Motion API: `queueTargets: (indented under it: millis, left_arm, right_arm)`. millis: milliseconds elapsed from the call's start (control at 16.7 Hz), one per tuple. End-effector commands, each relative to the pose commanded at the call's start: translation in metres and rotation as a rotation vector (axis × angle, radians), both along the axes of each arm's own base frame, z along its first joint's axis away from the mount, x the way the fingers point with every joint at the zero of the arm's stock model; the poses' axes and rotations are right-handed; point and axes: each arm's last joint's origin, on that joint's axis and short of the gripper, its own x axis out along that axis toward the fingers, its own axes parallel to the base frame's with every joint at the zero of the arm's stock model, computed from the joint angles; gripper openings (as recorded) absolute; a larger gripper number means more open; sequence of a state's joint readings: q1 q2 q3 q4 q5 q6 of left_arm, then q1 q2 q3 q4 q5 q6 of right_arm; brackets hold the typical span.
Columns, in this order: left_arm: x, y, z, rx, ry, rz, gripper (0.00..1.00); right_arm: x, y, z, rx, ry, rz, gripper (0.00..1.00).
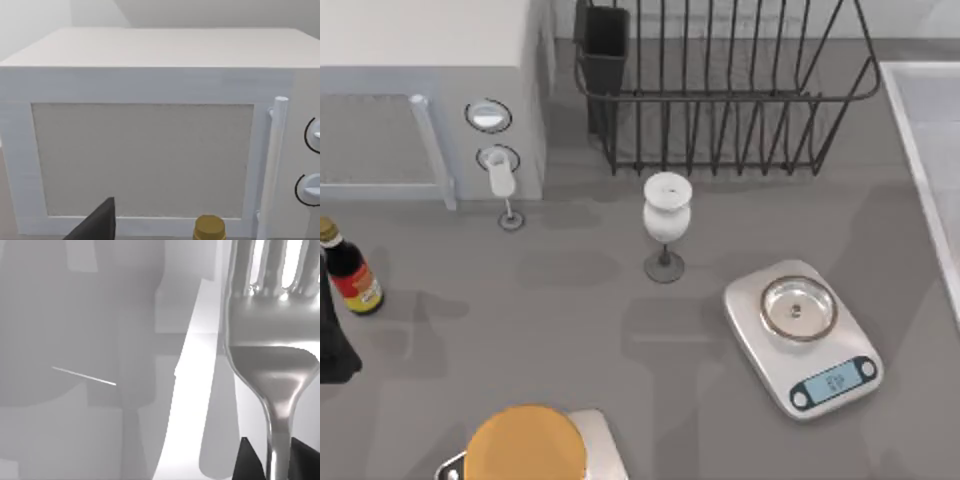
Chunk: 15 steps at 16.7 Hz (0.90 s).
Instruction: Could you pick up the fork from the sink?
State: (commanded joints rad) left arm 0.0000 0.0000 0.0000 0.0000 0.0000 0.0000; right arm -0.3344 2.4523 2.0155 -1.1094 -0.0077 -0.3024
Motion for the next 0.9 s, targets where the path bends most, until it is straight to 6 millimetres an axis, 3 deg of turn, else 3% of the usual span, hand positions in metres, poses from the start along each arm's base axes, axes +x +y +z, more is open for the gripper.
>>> queueTargets:
  millis: [180,300,600,720,900]
  left_arm:
    - [0.0,0.0,0.0,0.0,0.0,0.0,1.0]
    - [0.0,0.0,0.0,0.0,0.0,0.0,1.0]
    - [0.0,0.0,0.0,0.0,0.0,0.0,1.0]
    - [0.0,0.0,0.0,0.0,0.0,0.0,1.0]
    - [0.0,0.0,0.0,0.0,0.0,0.0,1.0]
  right_arm:
    - [-0.004,0.002,0.046,-0.002,-0.005,0.0,0.0]
    - [-0.006,0.003,0.064,-0.006,-0.016,0.0,0.0]
    - [-0.006,0.004,0.064,-0.005,-0.016,0.0,0.0]
    - [-0.005,0.021,0.07,-0.003,-0.01,-0.001,0.0]
    - [-0.007,0.082,0.089,0.001,0.001,0.0,0.0]
